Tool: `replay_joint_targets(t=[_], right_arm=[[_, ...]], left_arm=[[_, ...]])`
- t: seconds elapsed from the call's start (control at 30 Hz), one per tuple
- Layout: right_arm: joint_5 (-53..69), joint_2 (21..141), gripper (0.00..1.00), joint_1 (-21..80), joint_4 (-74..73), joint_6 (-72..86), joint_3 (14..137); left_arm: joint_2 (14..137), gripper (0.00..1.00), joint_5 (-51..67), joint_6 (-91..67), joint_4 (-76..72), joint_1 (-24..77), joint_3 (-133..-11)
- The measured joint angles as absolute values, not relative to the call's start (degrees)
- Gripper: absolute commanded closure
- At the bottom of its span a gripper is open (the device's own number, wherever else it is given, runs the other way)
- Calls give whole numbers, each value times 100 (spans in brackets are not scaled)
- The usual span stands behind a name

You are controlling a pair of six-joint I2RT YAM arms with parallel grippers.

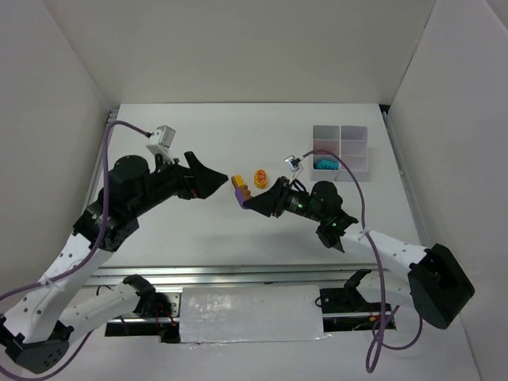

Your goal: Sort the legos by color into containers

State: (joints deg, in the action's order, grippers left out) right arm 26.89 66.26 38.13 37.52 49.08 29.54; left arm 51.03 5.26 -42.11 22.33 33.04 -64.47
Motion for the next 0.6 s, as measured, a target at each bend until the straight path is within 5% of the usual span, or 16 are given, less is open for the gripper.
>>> replay_joint_targets(t=[0.3,0.6], right_arm=[[3745,5266,100,3815,4504,5360,2961],[3820,5454,100,4066,4565,5437,3081]], left_arm=[[4919,10,3037,-3601,1194,3304,-5647],[5105,21,4252,-3833,327,3304,-5494]])
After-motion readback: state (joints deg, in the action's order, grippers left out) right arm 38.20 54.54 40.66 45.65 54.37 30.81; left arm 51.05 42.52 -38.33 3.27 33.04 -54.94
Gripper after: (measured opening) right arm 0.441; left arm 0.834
